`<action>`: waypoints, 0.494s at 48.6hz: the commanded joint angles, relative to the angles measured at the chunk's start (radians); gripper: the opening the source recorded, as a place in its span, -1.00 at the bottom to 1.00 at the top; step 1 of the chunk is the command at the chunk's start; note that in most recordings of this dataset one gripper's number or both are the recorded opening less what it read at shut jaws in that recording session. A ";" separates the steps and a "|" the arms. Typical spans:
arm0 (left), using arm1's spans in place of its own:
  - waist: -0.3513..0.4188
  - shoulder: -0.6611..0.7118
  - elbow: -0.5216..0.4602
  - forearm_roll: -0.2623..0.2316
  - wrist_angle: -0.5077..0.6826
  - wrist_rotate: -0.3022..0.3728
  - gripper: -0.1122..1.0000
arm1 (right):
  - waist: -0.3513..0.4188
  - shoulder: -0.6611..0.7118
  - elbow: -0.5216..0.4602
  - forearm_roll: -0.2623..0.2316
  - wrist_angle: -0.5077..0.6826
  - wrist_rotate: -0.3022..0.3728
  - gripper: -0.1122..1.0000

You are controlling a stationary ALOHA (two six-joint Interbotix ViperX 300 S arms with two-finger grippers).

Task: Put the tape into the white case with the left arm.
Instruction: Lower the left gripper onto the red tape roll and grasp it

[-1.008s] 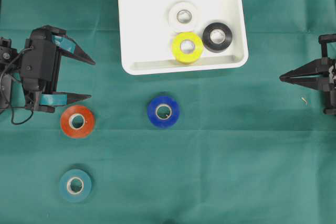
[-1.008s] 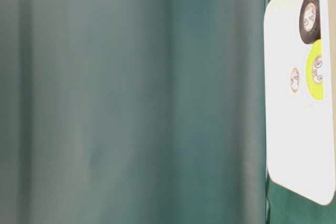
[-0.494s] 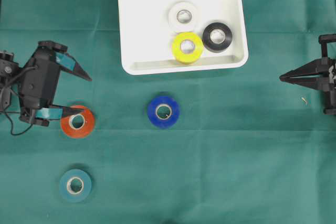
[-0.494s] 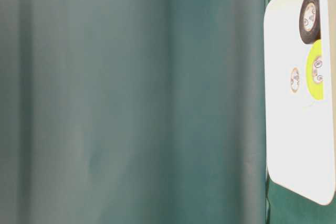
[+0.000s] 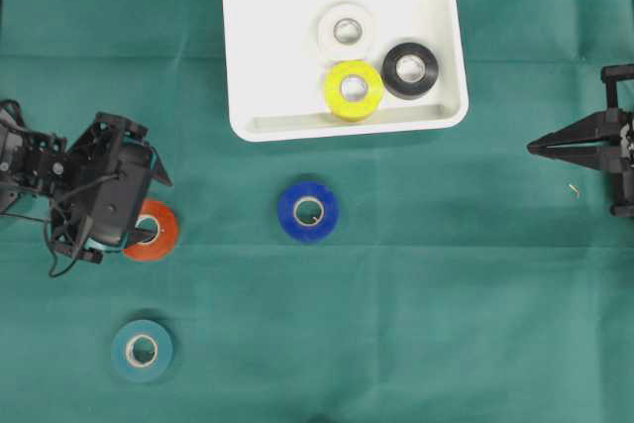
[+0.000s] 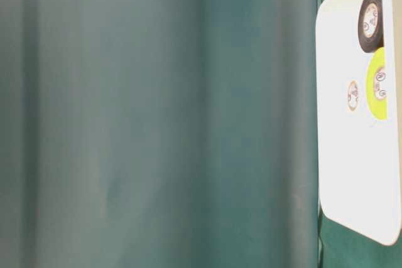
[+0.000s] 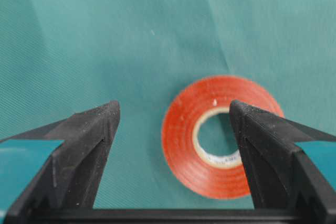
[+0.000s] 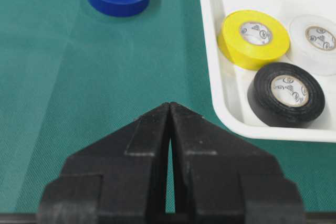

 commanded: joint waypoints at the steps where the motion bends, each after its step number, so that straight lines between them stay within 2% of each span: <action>1: -0.005 0.009 -0.015 -0.003 0.015 -0.002 0.71 | -0.002 0.006 -0.015 -0.002 -0.009 0.002 -0.97; 10: -0.005 0.032 -0.018 -0.003 0.063 0.000 0.71 | -0.002 0.006 -0.015 -0.002 -0.009 0.002 -0.97; 24: -0.006 0.038 -0.025 -0.002 0.064 0.002 0.70 | -0.002 0.006 -0.015 -0.002 -0.009 0.002 -0.97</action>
